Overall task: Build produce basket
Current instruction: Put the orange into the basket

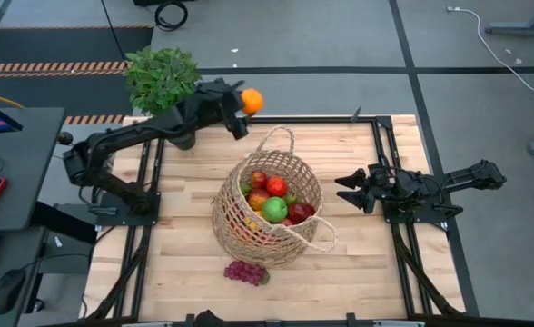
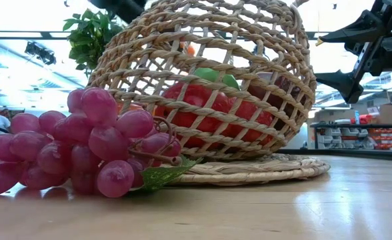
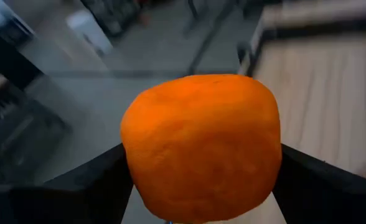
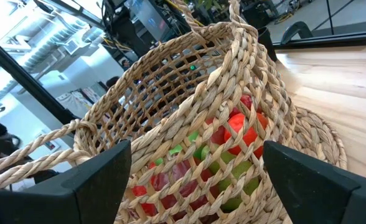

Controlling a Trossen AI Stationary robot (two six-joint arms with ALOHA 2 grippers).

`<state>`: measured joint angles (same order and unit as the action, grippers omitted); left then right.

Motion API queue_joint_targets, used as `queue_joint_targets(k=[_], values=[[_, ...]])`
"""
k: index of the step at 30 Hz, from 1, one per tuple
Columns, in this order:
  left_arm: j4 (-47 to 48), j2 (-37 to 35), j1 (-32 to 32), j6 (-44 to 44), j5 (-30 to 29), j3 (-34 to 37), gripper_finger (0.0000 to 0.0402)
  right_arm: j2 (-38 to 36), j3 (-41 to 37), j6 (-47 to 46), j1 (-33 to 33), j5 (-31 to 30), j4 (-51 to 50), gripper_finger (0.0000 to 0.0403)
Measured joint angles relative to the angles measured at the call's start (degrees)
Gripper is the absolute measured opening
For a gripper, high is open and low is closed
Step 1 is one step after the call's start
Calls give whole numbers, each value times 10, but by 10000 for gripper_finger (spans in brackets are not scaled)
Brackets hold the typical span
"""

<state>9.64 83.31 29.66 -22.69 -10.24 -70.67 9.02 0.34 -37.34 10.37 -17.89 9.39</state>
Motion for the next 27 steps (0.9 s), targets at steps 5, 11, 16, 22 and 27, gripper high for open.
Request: queue_joint_targets(k=[5, 11, 16, 22, 27], values=[[-94, -33, -14, 66, -1, 0, 326, 0, 0, 0, 0, 0, 0, 365], [-161, -58, -38, 280, 4, 0, 327, 0, 0, 0, 0, 0, 0, 365], [-226, -62, -55, 422, 54, 0, 327, 0, 0, 0, 0, 0, 0, 365], [-341, -63, -76, 543, 102, 0, 327, 0, 0, 0, 0, 0, 0, 365], [-437, -63, -83, 665, 109, 0, 327, 0, 0, 0, 0, 0, 0, 365]])
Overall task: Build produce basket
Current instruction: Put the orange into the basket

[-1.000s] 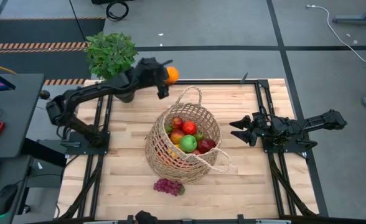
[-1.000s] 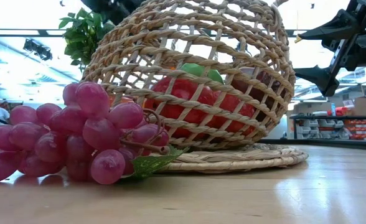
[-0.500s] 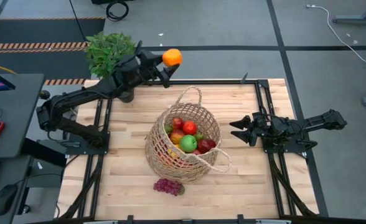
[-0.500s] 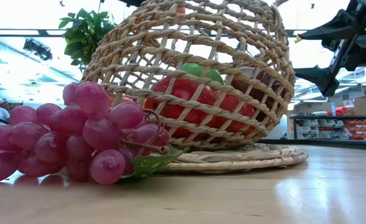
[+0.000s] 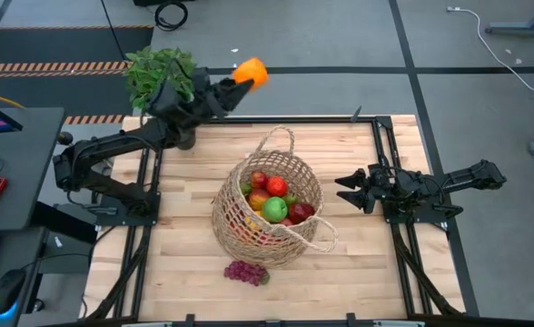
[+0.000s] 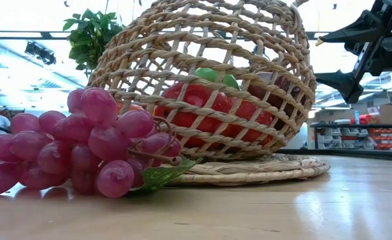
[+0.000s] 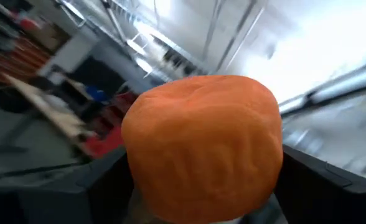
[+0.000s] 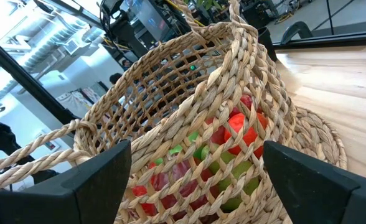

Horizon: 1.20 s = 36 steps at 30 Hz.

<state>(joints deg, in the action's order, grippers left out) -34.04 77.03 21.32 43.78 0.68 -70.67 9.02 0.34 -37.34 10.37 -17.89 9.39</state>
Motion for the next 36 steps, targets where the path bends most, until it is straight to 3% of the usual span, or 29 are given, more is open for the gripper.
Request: queue_joint_targets(k=[7, 12, 23, 30, 36], values=[[-36, 0, 0, 167, -3, 0, 327, 0, 0, 0, 0, 0, 0, 365], [-36, 0, -6, 175, -5, 0, 327, 0, 0, 0, 0, 0, 0, 365], [-28, 0, -112, -192, -4, 0, 327, 0, 0, 0, 0, 0, 0, 365], [49, 0, -196, -518, -63, 0, 327, 0, 0, 0, 0, 0, 0, 365], [73, 13, -251, -651, -144, -1, 327, 0, 0, 0, 0, 0, 0, 365]])
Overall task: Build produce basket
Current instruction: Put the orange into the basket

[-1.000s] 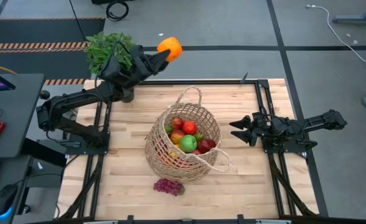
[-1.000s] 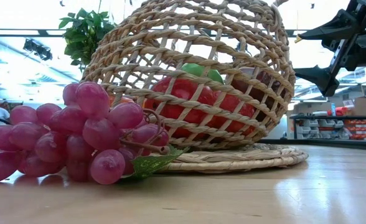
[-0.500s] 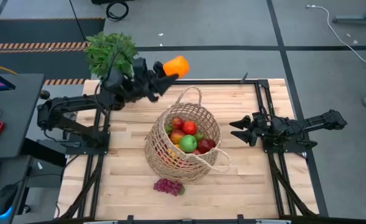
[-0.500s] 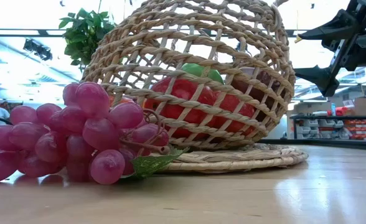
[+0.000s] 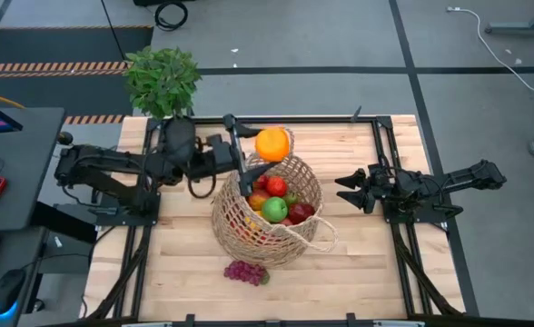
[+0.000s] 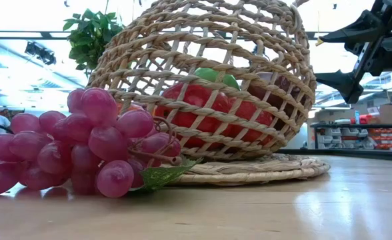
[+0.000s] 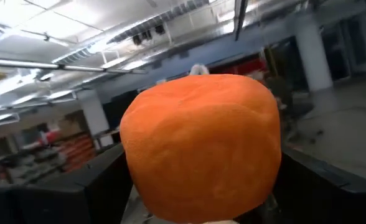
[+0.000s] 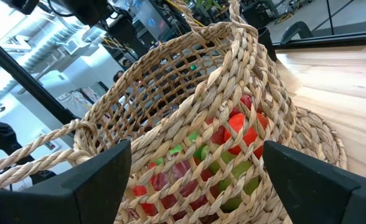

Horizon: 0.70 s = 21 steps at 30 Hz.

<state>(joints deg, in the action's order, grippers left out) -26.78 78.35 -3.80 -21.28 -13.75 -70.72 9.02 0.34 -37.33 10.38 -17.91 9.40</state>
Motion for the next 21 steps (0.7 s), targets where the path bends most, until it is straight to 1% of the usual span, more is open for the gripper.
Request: queue_joint_targets(k=[3, 6, 11, 14, 21], values=[[61, 11, -17, -15, -31, -29, 327, 0, 0, 0, 0, 0, 0, 365], [161, 30, -25, -34, -57, -78, 327, 0, 0, 0, 0, 0, 0, 365], [328, 75, -27, -50, -119, -155, 327, 0, 0, 0, 0, 0, 0, 365], [380, 100, -23, -51, -128, -170, 327, 0, 0, 0, 0, 0, 0, 365], [442, 147, -26, -52, -127, -174, 327, 0, 0, 0, 0, 0, 0, 365]])
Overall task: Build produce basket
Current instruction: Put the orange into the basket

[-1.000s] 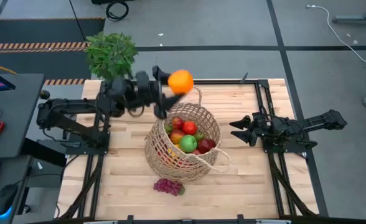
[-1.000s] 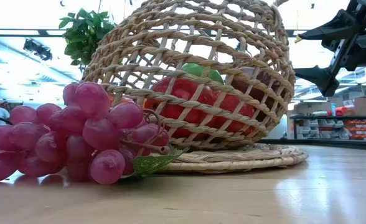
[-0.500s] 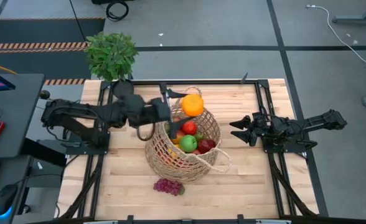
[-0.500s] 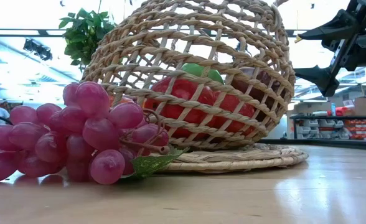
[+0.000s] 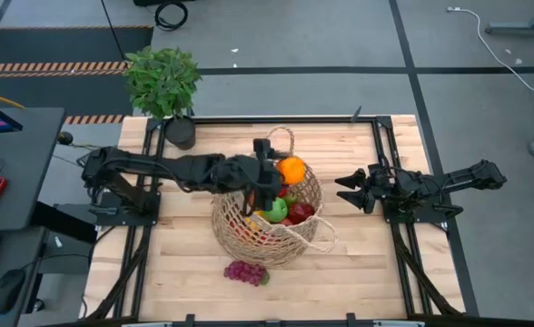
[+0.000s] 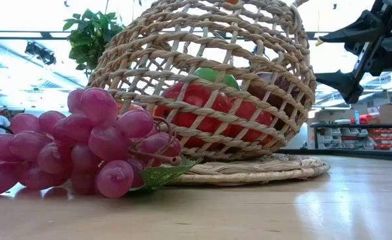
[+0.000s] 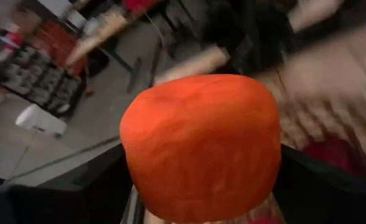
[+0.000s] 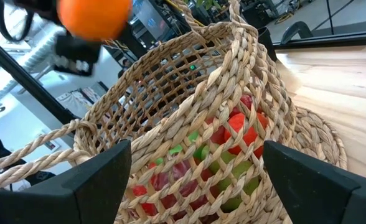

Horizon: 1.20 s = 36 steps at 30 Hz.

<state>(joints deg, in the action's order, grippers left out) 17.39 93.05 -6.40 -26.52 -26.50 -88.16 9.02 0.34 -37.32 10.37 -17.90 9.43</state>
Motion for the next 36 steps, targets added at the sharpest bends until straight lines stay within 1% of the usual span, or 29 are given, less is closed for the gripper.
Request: queue_joint_targets(k=[2, 3, 6, 9, 12, 14, 16, 19, 25, 29, 33, 36], values=[[16, 14, -3, -22, -7, 0, 327, 0, 0, 0, 0, 0, 0, 365], [17, 19, -5, -44, -20, 0, 327, 0, 0, 0, 0, 0, 0, 365], [11, 40, -10, -133, -69, 0, 327, 2, 0, 0, 0, 0, 3, 365], [7, 57, -13, -229, -103, 0, 327, 3, 0, 0, 0, 0, 4, 365], [17, 77, -12, -278, -113, 0, 327, 4, 0, 0, 0, 0, 6, 365], [25, 89, -9, -291, -113, 0, 327, 4, 0, 0, 0, 0, 9, 365], [33, 100, -8, -287, -112, 0, 327, 4, 0, 0, 0, 0, 10, 365], [53, 118, -8, -255, -110, 0, 327, 4, 0, 0, 0, 0, 13, 365], [138, 151, 0, -191, -108, 0, 327, 4, 0, 0, 0, 0, 12, 365], [172, 166, 3, -149, -104, 0, 327, 4, 0, 0, 0, 0, 12, 365], [167, 169, 2, -132, -103, 0, 331, 4, 0, 0, 0, 0, 12, 365], [158, 169, 4, -112, -103, 0, 346, 4, 0, 0, 0, 0, 12, 365]])
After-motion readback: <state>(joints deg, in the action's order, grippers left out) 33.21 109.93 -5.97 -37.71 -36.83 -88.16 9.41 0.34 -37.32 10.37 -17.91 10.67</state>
